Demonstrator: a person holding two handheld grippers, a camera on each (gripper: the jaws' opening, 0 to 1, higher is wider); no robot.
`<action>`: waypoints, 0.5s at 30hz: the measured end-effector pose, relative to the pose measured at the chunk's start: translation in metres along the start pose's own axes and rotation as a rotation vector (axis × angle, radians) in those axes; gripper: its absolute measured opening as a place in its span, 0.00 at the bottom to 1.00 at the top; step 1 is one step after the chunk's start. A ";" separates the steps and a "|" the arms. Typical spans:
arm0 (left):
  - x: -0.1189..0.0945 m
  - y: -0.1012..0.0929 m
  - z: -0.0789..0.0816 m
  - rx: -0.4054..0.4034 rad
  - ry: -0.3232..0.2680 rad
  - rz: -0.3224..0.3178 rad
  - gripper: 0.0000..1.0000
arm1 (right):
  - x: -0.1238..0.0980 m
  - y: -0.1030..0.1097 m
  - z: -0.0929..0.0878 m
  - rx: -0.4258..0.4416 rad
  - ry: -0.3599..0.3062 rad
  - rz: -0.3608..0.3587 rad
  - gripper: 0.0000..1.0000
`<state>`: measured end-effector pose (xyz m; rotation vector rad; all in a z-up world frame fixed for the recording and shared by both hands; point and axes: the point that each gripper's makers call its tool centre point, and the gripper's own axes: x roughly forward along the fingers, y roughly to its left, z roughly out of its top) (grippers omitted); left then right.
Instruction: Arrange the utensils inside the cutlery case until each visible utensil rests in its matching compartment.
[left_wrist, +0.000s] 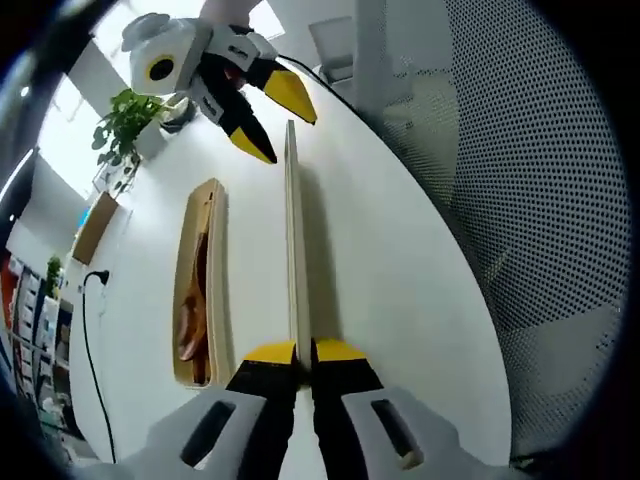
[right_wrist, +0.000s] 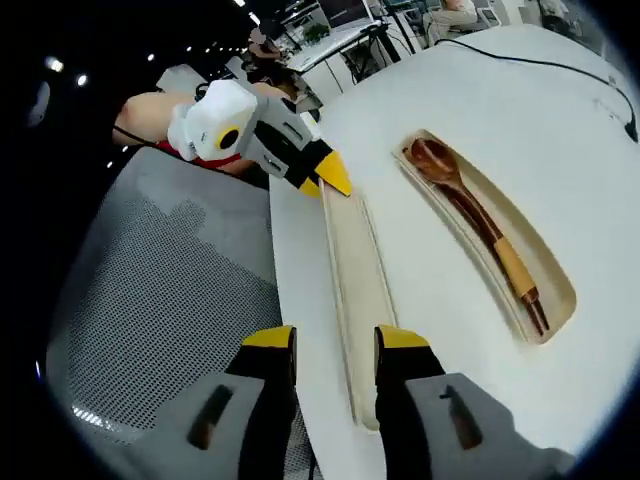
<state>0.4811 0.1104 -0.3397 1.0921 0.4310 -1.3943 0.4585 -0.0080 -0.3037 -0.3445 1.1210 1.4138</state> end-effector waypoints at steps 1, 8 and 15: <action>0.000 -0.001 0.000 -0.001 0.001 -0.003 0.04 | 0.001 -0.004 0.004 -0.058 0.016 -0.051 0.30; -0.004 -0.009 0.005 -0.151 -0.027 -0.066 0.04 | 0.015 -0.004 -0.007 -0.278 0.183 -0.153 0.27; -0.006 -0.015 0.009 -0.312 -0.066 -0.114 0.04 | 0.015 -0.016 -0.015 -0.389 0.231 -0.254 0.19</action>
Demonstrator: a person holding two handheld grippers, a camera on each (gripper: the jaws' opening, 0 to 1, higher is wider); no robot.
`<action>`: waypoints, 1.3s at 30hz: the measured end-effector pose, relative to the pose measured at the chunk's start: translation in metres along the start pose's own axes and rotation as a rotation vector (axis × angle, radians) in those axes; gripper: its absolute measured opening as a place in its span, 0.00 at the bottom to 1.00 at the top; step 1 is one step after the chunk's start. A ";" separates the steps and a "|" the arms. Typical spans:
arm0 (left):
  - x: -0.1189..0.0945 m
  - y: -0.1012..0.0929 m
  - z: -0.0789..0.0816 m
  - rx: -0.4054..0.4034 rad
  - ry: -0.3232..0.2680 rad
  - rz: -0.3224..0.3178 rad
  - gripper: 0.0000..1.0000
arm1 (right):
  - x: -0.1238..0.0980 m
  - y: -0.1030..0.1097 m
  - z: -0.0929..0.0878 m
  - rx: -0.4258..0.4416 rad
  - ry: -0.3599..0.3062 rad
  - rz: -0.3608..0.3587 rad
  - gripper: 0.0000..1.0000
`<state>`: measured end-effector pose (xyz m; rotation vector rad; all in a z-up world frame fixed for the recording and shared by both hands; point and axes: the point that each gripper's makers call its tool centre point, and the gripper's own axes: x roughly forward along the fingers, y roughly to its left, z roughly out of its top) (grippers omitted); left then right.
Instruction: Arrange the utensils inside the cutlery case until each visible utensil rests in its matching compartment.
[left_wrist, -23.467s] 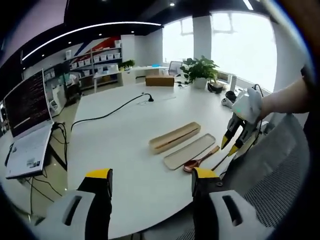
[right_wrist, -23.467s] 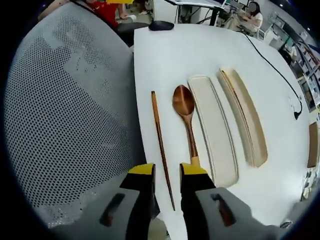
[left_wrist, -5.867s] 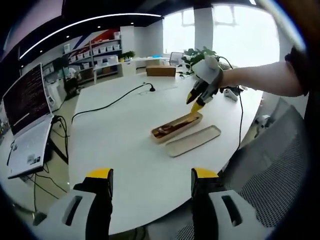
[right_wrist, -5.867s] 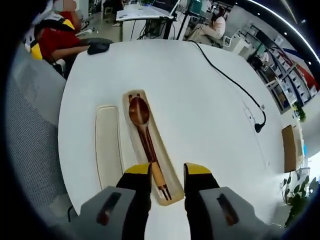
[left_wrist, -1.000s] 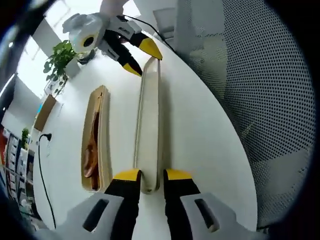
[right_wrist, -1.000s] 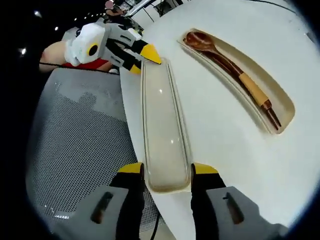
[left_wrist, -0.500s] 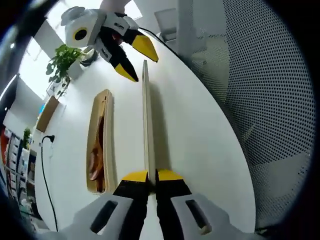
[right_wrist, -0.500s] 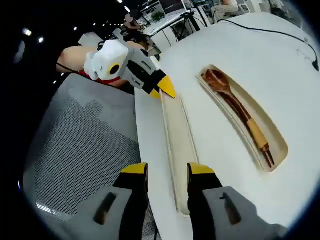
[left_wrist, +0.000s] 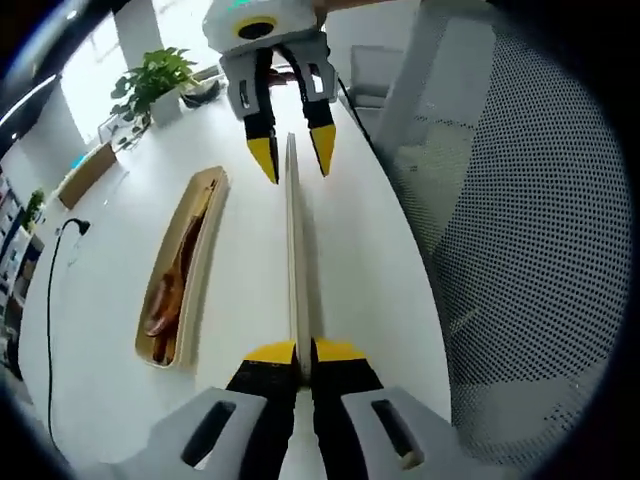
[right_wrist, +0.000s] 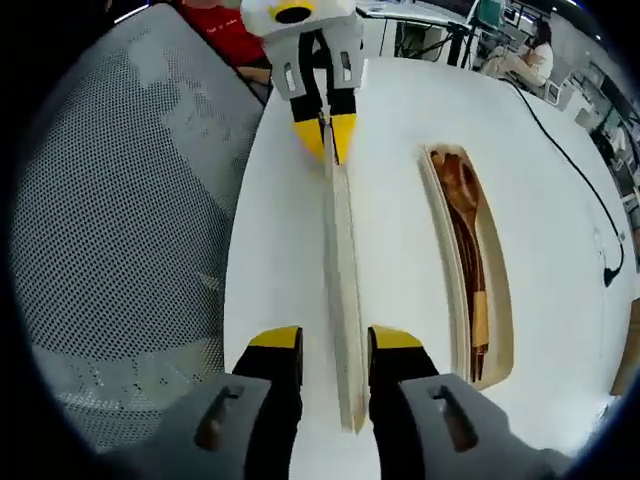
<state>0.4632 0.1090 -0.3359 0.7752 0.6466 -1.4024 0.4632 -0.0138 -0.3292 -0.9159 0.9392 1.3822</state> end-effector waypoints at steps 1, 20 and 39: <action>0.000 0.000 0.000 -0.012 -0.007 -0.001 0.04 | 0.000 -0.003 0.000 -0.009 -0.001 -0.018 0.14; -0.005 -0.016 0.018 -0.387 -0.057 -0.119 0.04 | -0.023 -0.017 -0.006 -0.011 -0.037 -0.130 0.23; -0.021 -0.026 0.067 -0.892 -0.220 -0.431 0.04 | -0.013 -0.020 0.014 -0.509 0.004 -0.433 0.60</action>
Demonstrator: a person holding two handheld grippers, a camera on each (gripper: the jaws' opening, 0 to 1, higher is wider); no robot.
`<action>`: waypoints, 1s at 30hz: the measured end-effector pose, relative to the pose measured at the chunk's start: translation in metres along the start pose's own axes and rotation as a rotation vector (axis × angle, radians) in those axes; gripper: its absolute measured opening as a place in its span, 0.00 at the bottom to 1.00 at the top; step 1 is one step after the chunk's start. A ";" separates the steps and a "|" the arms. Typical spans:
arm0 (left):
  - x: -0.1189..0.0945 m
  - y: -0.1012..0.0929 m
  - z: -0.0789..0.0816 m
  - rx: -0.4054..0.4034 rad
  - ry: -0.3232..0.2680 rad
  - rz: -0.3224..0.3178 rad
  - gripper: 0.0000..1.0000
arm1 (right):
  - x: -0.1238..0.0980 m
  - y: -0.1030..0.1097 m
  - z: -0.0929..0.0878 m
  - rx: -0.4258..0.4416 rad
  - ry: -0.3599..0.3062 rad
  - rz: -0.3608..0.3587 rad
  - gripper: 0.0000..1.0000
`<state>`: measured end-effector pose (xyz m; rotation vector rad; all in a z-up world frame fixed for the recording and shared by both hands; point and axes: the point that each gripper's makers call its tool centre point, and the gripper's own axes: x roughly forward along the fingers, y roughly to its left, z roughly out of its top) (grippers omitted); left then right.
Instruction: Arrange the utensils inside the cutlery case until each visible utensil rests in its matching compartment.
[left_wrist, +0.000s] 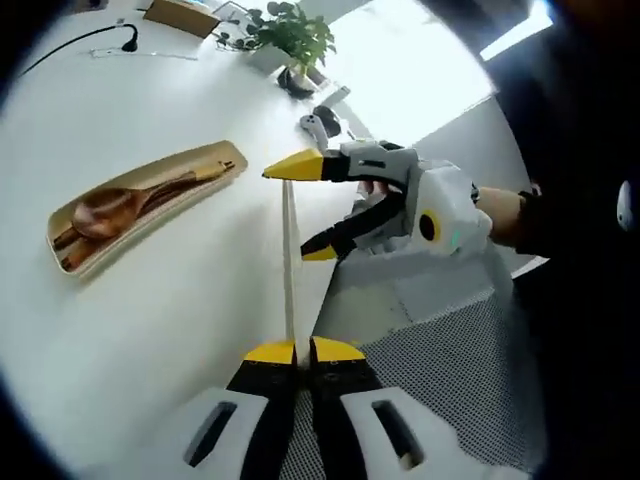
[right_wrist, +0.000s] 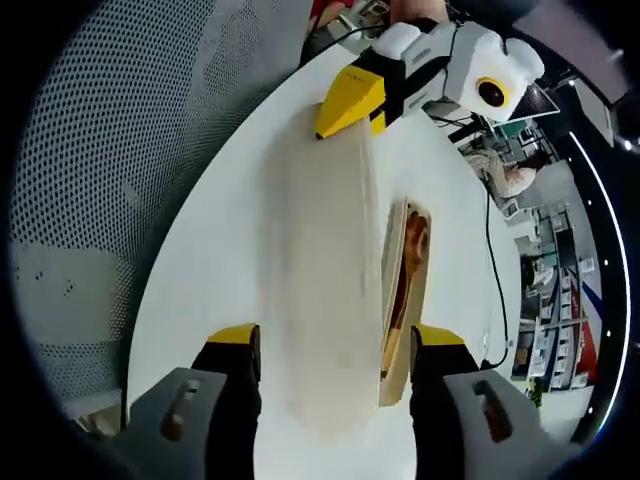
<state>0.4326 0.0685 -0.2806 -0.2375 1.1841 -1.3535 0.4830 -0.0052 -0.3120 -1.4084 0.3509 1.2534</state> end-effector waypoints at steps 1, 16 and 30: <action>-0.001 -0.002 0.000 -0.008 0.003 -0.015 0.04 | 0.000 -0.001 0.001 -0.001 -0.002 0.000 0.60; -0.018 -0.013 0.007 -0.106 -0.006 -0.108 0.04 | -0.007 -0.018 0.014 -0.009 -0.045 -0.027 0.48; -0.045 -0.006 0.039 -0.085 -0.200 -0.113 0.06 | -0.010 -0.022 0.015 0.225 -0.079 0.066 0.41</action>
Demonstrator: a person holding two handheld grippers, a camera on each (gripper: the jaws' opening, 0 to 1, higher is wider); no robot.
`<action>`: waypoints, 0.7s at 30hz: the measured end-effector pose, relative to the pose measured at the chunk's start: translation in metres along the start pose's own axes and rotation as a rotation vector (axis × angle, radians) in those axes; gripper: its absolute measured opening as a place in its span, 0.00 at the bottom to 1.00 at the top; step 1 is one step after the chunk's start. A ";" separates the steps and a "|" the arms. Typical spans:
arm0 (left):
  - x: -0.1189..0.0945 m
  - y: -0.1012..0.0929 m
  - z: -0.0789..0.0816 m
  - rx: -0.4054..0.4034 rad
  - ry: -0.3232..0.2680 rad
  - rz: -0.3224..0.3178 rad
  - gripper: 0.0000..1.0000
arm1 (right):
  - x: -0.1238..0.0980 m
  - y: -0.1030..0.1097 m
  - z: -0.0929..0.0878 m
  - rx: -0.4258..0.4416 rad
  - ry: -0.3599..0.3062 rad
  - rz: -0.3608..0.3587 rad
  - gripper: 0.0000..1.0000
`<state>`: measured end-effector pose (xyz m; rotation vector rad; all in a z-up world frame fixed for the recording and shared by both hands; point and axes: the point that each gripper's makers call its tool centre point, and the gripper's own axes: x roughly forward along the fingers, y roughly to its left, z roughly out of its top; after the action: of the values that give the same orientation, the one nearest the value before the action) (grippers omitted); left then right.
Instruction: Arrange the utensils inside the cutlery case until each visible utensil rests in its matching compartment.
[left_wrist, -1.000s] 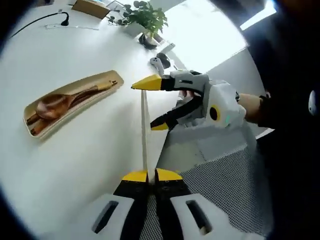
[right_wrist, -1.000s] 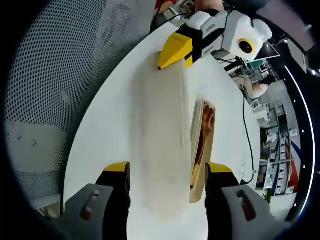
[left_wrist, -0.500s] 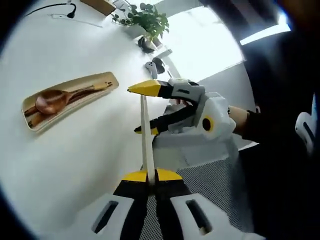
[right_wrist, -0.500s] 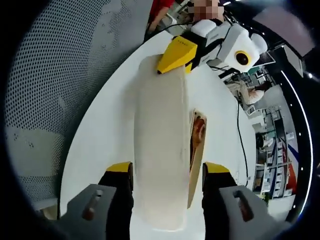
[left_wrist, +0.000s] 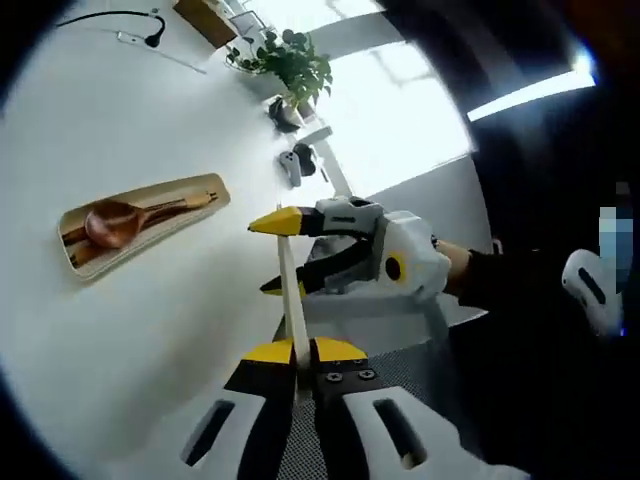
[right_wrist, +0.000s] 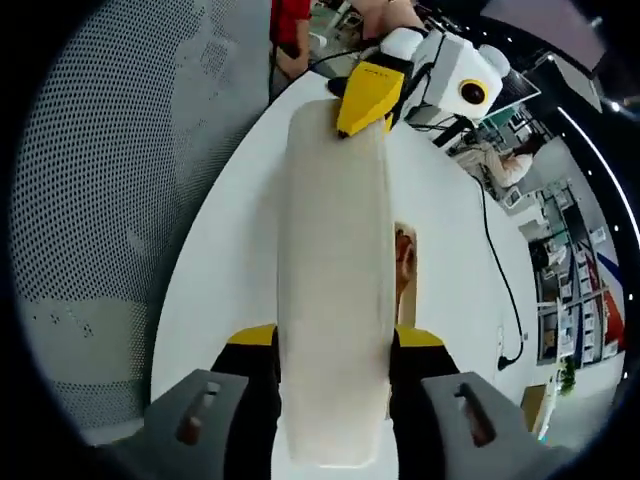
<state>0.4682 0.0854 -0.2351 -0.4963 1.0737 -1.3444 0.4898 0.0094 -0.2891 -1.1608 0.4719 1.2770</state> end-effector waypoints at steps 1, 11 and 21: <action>-0.004 0.003 0.002 -0.011 -0.009 0.009 0.07 | 0.000 -0.001 -0.001 0.006 0.002 0.003 0.41; -0.026 0.042 0.048 -0.136 -0.256 0.088 0.07 | 0.017 -0.037 -0.013 0.122 0.034 0.084 0.40; -0.034 0.079 0.074 -0.231 -0.370 0.155 0.08 | 0.044 -0.069 -0.026 0.159 0.085 0.208 0.40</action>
<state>0.5761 0.1138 -0.2535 -0.7830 0.9403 -0.9499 0.5734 0.0172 -0.3077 -1.0546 0.7599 1.3452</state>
